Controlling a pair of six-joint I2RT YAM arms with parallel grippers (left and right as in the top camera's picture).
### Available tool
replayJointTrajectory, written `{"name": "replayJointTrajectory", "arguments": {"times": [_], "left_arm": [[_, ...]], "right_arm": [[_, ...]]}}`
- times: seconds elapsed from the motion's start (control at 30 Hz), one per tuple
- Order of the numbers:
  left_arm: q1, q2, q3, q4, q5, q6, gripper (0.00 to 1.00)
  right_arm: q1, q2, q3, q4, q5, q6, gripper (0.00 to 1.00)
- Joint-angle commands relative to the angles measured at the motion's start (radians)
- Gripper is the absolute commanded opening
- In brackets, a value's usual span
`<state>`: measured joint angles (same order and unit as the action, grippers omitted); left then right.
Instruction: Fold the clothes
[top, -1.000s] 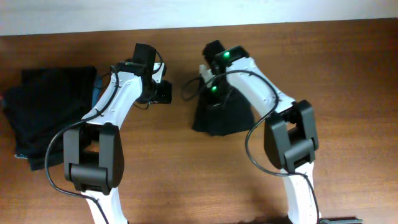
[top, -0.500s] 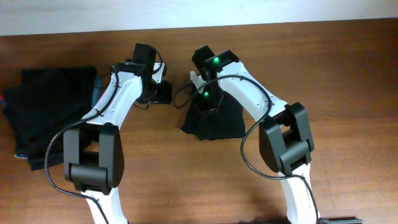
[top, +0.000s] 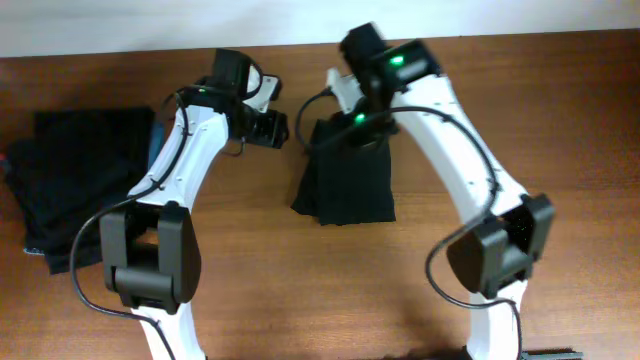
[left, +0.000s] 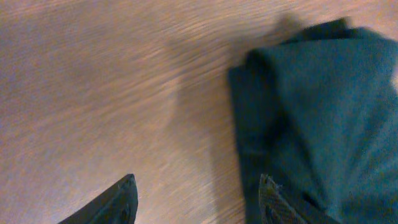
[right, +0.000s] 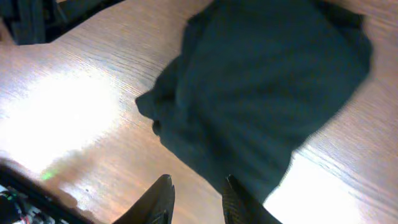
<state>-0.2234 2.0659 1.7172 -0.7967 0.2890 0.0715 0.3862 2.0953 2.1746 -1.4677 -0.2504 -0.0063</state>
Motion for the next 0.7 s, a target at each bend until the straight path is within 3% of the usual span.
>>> {"name": "replayJointTrajectory", "arguments": {"times": [0.0,0.23,0.67], "left_arm": [[-0.034,-0.041,0.023,0.06,0.103,0.114,0.62],[-0.068,-0.04,0.023,0.22,0.209,0.091,0.55],[-0.117,0.031,0.023,0.249,0.176,0.091,0.55]], "right_arm": [[-0.029,0.006,-0.045,-0.023,0.023,-0.013,0.3],[-0.04,0.006,-0.237,0.048,0.022,-0.016,0.28],[-0.039,0.006,-0.561,0.358,-0.009,-0.016,0.27]]}}
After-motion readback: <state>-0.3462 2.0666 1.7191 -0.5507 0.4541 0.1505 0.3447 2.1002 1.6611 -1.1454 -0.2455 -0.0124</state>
